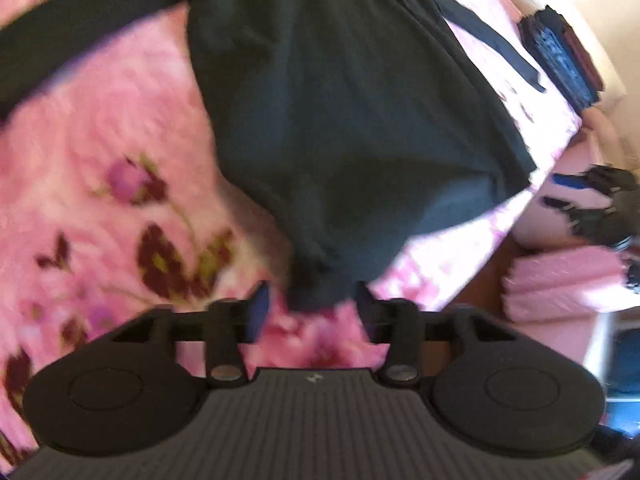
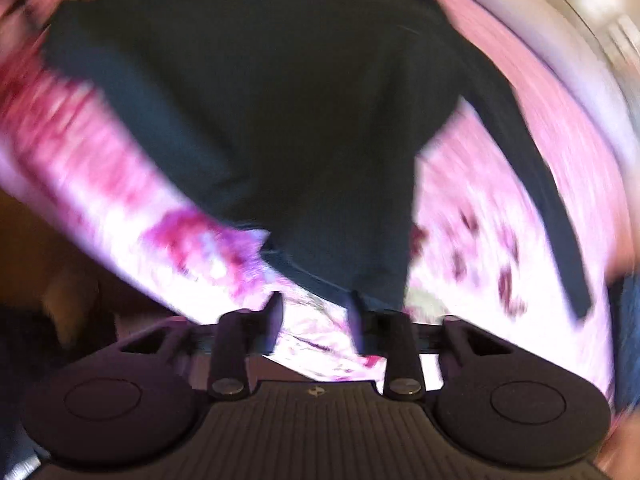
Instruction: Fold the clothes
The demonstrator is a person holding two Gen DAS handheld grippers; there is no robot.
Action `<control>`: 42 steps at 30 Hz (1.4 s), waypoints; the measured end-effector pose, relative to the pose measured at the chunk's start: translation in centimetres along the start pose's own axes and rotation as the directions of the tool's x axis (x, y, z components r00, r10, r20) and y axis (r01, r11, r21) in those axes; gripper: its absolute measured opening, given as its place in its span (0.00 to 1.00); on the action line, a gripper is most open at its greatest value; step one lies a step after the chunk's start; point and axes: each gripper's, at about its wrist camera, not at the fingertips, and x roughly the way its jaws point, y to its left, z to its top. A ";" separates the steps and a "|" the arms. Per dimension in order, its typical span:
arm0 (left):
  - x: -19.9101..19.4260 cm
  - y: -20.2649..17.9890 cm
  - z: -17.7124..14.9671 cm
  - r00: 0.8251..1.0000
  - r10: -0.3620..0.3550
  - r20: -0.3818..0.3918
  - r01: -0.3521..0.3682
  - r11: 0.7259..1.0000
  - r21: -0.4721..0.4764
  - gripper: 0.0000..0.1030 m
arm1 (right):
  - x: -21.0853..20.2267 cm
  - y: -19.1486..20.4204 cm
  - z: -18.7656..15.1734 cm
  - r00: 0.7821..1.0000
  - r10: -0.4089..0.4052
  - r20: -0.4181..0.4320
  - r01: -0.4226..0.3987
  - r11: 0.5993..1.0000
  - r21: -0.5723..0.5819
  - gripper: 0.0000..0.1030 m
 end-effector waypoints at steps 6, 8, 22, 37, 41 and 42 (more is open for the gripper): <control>2.4 0.7 -0.1 0.998 -0.049 0.044 0.051 0.998 -0.046 0.42 | 1.5 -8.2 -3.0 0.991 0.053 0.125 -0.120 0.774 0.621 0.40; 3.1 0.4 0.0 0.998 -0.052 0.026 0.053 0.998 -0.036 0.19 | 3.4 -10.2 -4.1 0.981 0.104 0.161 -0.190 0.650 0.736 0.41; 1.0 1.9 0.9 0.987 0.054 -0.151 -0.047 0.998 0.048 0.06 | 2.4 -6.0 -3.7 0.945 0.290 0.152 -0.317 0.690 0.651 0.57; 0.7 2.0 2.3 0.975 0.114 -0.188 -0.096 0.990 0.101 0.06 | 4.1 -5.6 -7.1 0.960 0.055 0.275 -0.252 0.600 0.759 0.52; 0.8 2.2 2.5 0.972 0.130 -0.198 -0.107 0.987 0.123 0.06 | 3.7 -5.4 -8.1 0.962 0.025 0.271 -0.227 0.624 0.748 0.52; 0.8 2.2 2.6 0.971 0.132 -0.201 -0.108 0.986 0.128 0.06 | 3.6 -5.3 -8.1 0.963 0.012 0.268 -0.215 0.636 0.741 0.52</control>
